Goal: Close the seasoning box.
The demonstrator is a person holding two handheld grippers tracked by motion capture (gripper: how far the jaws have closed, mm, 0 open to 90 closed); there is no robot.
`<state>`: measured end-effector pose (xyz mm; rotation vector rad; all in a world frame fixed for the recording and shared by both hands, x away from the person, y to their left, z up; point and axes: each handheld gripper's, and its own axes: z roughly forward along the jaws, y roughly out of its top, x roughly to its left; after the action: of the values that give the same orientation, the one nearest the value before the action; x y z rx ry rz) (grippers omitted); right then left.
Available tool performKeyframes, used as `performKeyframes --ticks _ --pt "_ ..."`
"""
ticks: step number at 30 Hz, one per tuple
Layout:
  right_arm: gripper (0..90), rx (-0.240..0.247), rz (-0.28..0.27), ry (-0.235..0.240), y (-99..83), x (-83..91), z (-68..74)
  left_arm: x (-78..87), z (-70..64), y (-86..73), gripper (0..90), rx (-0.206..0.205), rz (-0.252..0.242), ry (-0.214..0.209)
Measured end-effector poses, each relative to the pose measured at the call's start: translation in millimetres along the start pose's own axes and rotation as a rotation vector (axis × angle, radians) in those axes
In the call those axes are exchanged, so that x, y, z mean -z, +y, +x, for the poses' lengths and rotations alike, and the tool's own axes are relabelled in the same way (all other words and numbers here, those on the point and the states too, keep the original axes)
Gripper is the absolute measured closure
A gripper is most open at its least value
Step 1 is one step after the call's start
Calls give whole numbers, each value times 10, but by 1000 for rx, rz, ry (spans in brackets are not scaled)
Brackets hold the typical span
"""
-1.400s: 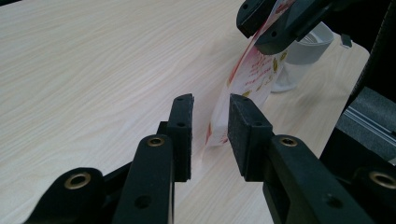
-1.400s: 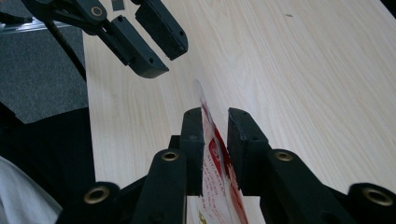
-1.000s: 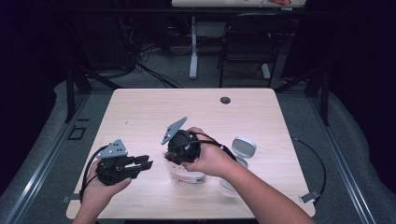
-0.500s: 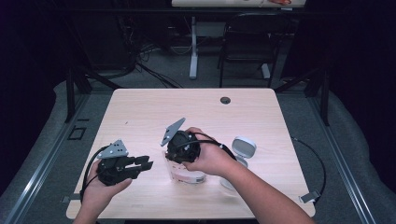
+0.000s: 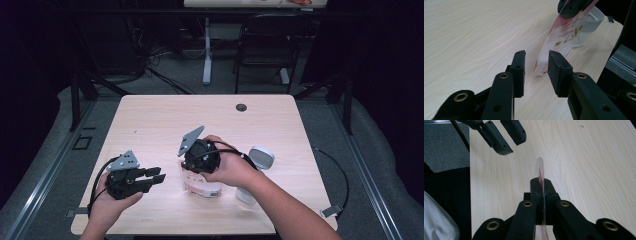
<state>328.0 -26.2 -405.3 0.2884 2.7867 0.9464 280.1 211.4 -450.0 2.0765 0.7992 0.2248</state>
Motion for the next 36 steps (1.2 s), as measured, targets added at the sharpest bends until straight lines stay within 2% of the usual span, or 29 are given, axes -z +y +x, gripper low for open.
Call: performKeyframes --ticks 6,18,29,36 --pt "898 -1 -15 7 -35 51 -6 -27 -16 -3 654 -5 3 0" --pt "898 1 -51 19 -93 123 44 -192 -64 -43 650 -30 23 -35" --pt "899 -26 -102 27 -182 208 50 -309 -89 -67 653 -51 41 -71" --pt "899 -10 -116 33 -179 275 78 -364 -90 -83 631 -48 42 -82"
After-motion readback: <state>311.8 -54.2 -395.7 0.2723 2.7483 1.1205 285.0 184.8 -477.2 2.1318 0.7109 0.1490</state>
